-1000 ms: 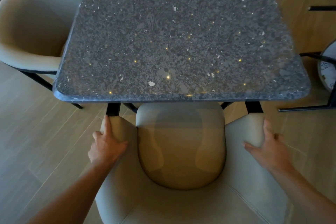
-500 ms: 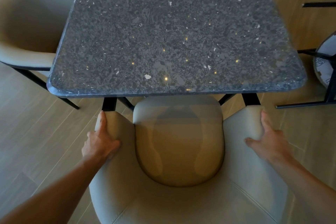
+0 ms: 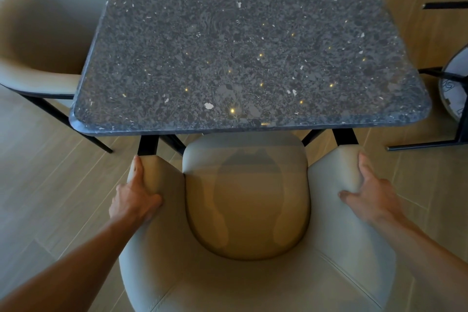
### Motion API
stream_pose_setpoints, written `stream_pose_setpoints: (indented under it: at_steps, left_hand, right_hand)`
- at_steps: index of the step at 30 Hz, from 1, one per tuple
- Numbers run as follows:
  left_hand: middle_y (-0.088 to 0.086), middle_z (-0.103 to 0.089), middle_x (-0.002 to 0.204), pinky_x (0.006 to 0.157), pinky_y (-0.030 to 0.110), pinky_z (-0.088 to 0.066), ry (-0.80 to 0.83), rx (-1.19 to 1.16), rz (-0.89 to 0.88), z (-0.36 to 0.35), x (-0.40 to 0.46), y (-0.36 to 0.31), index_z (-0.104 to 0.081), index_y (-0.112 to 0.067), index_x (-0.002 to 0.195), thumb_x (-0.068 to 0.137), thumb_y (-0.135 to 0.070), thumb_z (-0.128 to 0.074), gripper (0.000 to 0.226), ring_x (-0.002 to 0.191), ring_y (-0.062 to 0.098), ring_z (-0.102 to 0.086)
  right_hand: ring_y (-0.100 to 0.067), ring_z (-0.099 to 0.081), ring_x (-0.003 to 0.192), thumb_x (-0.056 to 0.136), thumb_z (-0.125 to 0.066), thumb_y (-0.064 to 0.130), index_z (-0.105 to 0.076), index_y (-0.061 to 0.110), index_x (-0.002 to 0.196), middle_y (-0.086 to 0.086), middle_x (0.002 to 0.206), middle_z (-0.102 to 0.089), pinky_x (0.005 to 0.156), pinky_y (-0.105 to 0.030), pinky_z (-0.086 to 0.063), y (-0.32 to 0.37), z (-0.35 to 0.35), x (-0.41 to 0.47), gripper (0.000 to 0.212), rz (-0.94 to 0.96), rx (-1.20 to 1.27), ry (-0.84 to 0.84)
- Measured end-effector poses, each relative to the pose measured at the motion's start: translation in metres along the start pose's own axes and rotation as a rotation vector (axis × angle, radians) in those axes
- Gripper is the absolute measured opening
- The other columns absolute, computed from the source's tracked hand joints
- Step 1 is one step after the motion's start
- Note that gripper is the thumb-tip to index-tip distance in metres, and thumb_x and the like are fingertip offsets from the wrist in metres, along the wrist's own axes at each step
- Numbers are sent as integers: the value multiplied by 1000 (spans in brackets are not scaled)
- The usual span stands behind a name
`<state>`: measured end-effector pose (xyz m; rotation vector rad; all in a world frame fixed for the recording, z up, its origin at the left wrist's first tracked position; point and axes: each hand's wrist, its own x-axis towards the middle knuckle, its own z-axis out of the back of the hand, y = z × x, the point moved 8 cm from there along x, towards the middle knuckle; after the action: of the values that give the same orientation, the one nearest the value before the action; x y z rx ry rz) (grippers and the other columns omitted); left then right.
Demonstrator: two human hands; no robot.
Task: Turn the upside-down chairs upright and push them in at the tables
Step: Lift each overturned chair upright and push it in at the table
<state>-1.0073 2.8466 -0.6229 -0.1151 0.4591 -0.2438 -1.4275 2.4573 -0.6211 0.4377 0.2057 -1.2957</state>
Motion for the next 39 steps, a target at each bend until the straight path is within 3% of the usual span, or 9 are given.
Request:
stream_pose_setpoints:
  at_steps: [5, 10, 14, 20, 26, 31, 39]
  left_hand:
    - [22, -59, 120, 66, 45, -57, 11, 14, 12, 1, 0, 2, 16, -58, 155, 71, -35, -79, 128, 89, 39, -63]
    - [21, -58, 120, 74, 49, -60, 29, 14, 15, 3, 1, 0, 15, -57, 156, 72, -34, -77, 127, 92, 40, -64]
    - [22, -56, 124, 76, 52, -61, 44, 0, 16, 2, 1, -1, 16, -57, 156, 75, -34, -78, 126, 94, 41, -64]
    - [21, -56, 120, 79, 52, -60, 38, 3, 15, 2, 3, -3, 14, -56, 157, 73, -33, -77, 126, 95, 42, -64]
    - [20, -56, 123, 75, 49, -58, 22, -3, 14, 2, 3, -5, 14, -56, 157, 70, -39, -83, 132, 98, 42, -63]
    - [19, -44, 134, 69, 47, -48, 4, 45, 2, 4, -2, -11, 13, -50, 157, 63, -56, -90, 140, 105, 45, -62]
    - [15, -49, 111, 67, 45, -48, -27, 27, -2, 5, 0, -10, 6, -55, 153, 67, -52, -84, 125, 95, 44, -62]
  right_hand:
    - [-28, -63, 64, 81, -81, 42, -2, 49, 163, -12, 85, -60, 62, -40, -58, 6, -1, -1, 114, -1, 24, 7]
    - [-28, -63, 63, 81, -82, 40, -3, 47, 163, -12, 82, -63, 59, -39, -57, 7, -1, 3, 114, 20, 21, 2]
    - [-31, -63, 71, 81, -81, 44, 1, 50, 162, -16, 96, -63, 67, -42, -58, 3, -4, 4, 115, 2, 22, 21]
    - [-30, -61, 72, 81, -81, 46, 5, 53, 160, -17, 101, -61, 67, -38, -53, 2, -3, 7, 117, -2, 23, 7]
    - [-32, -60, 74, 79, -82, 51, 4, 49, 162, -16, 98, -59, 67, -38, -53, 7, 1, 4, 119, -6, 8, 0]
    - [-37, -58, 86, 74, -81, 64, 8, 47, 161, -24, 116, -52, 76, -40, -49, 11, 3, -2, 126, -3, 2, 18]
    - [-32, -49, 81, 80, -80, 56, 5, 49, 161, -23, 117, -51, 78, -40, -49, 11, 2, 1, 117, -2, 16, 22]
